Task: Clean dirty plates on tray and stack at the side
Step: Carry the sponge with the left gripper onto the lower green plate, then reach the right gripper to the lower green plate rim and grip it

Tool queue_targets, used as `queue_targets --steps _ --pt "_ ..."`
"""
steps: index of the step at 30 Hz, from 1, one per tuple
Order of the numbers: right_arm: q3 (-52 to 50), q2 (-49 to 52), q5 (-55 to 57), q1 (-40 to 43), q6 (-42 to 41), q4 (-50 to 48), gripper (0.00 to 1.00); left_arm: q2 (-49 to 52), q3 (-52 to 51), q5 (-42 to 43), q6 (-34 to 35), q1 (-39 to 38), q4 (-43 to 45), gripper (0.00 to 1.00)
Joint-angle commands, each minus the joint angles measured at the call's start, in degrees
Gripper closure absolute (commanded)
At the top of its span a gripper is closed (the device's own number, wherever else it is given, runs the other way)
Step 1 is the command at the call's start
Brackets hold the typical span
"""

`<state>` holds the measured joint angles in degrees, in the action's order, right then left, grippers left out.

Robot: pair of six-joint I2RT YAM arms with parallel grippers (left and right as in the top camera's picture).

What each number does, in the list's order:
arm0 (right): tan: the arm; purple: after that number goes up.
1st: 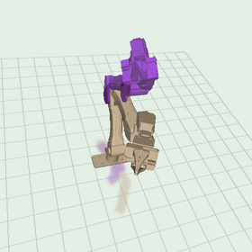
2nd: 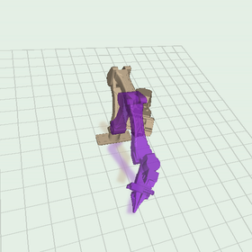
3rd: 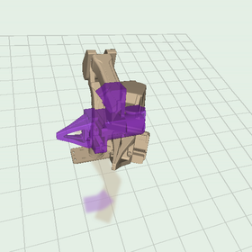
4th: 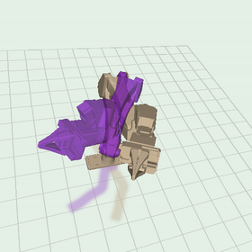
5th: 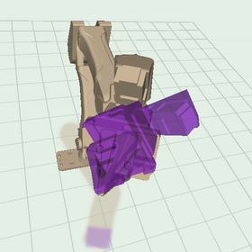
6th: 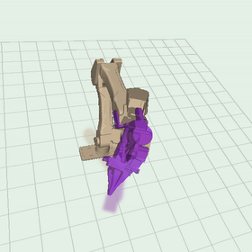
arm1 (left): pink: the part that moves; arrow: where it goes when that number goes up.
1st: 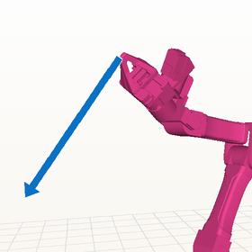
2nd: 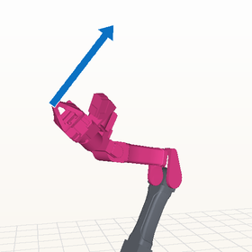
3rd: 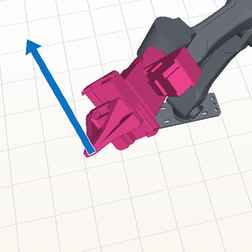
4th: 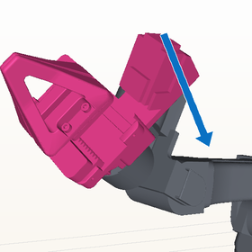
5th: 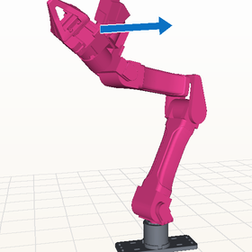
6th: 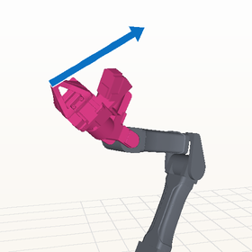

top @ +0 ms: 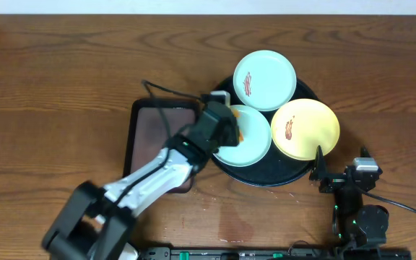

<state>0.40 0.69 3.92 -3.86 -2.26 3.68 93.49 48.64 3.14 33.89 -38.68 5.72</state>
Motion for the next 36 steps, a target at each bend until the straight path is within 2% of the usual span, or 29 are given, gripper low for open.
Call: queue_targets --steps 1,8,10,12,13,17,21,23,26,28,30,33,36 --pt "-0.1 -0.3 0.5 0.4 0.8 0.2 0.01 1.5 -0.1 0.3 2.1 -1.5 1.0 0.92" --pt "-0.1 -0.3 0.5 0.4 0.8 0.2 0.01 2.0 -0.1 0.0 2.2 -3.4 2.1 0.91" --pt "-0.1 -0.3 0.5 0.4 0.8 0.2 0.01 2.0 -0.1 -0.8 2.2 -3.5 2.3 0.77" --pt "-0.1 -0.3 0.5 0.4 0.8 0.2 0.01 2.0 -0.1 -0.8 2.3 -3.5 2.9 0.40" --pt "-0.1 -0.3 0.5 0.4 0.8 0.2 0.01 2.0 -0.1 -0.8 2.2 -3.5 3.3 0.32" --pt "-0.1 -0.3 0.5 0.4 0.8 0.2 0.01 1.8 -0.1 -0.8 1.7 -3.5 5.1 0.25" --pt "-0.1 -0.3 0.5 0.4 0.8 0.2 0.01 -2.9 -0.1 -0.8 0.2 -3.5 6.9 0.23" --pt "-0.1 -0.3 0.5 0.4 0.8 0.2 0.01 -7.3 -0.1 -0.8 -1.8 -3.5 6.8 0.21" --pt "-0.1 -0.3 0.5 0.4 0.8 0.2 0.01 -15.3 -0.1 -0.8 -8.4 -3.5 5.1 0.19" --pt "-0.1 -0.3 0.2 0.4 0.2 -0.7 0.01 -20.6 -0.1 -1.5 -13.4 -3.5 2.2 0.19" --pt "-0.1 -0.3 -3.5 0.4 -4.2 -2.7 0.01 -25.1 -0.1 -4.1 -16.0 -3.5 -1.6 0.19" --pt "-0.1 -0.3 -14.8 0.4 -14.6 -4.0 0.01 -32.3 -0.1 -12.5 -16.3 -3.5 -10.2 0.19" --pt "-0.1 -0.3 -23.7 0.4 -20.4 -10.7 0.01 -37.2 -0.1 -17.4 -16.3 -3.5 -18.9 0.18"
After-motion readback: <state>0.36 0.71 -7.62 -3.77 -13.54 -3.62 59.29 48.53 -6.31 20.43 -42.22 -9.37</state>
